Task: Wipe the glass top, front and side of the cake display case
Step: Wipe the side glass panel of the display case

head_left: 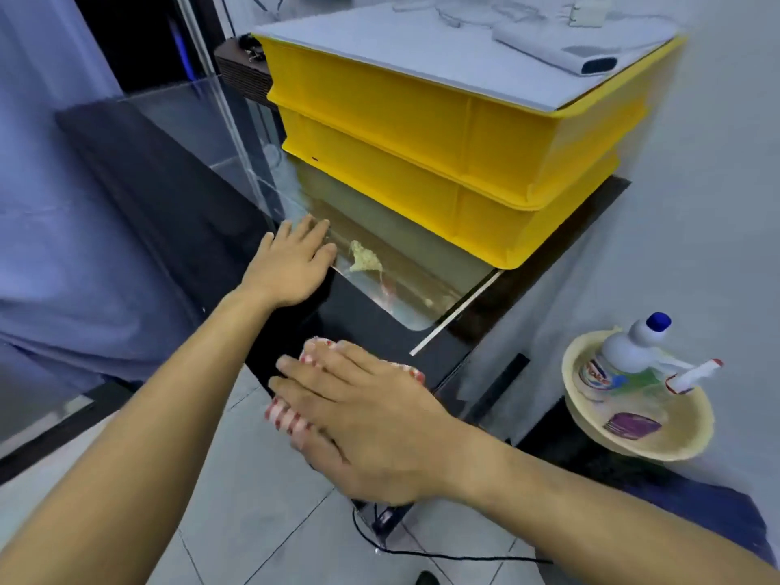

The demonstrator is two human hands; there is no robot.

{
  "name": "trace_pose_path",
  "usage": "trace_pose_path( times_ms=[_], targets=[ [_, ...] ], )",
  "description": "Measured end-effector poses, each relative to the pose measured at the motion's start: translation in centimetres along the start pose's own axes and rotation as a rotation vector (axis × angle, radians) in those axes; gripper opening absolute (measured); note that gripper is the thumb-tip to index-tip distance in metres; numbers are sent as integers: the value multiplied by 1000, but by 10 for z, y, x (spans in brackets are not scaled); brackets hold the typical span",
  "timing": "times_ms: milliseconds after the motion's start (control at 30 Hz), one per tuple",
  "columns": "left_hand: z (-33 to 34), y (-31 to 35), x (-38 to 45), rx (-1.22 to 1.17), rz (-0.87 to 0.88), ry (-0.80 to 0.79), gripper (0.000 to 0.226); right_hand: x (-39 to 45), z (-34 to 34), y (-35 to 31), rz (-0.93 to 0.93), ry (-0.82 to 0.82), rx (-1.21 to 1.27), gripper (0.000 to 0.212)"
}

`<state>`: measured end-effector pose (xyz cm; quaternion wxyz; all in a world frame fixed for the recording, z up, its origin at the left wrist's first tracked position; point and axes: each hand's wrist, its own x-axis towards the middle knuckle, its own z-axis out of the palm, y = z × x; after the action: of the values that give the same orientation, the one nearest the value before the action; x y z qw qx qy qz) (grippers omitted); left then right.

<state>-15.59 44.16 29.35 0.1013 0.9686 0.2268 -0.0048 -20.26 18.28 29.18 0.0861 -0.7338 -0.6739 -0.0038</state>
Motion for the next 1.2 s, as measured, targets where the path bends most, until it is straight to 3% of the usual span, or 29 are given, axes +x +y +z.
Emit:
trace_pose_path(
  times_ms=[67,167,233,400,700,1200],
  targets=[
    [-1,3,-14,-1,-11,-7,59,-15,-10,30,4,50,13,54],
    [2,12,-34,-5,-72,-13,62,-25,-22,128,383,87,-20,56],
    [6,24,-50,-11,-130,0,64,-26,-17,149,469,68,-13,61],
    [20,62,-97,-43,-187,35,65,-27,-10,111,440,166,-32,60],
    [40,109,-165,-53,-250,89,66,-27,-7,114,436,137,-34,58],
    [55,142,-183,-26,-399,228,62,-40,-2,125,228,251,-99,57]
  ],
)
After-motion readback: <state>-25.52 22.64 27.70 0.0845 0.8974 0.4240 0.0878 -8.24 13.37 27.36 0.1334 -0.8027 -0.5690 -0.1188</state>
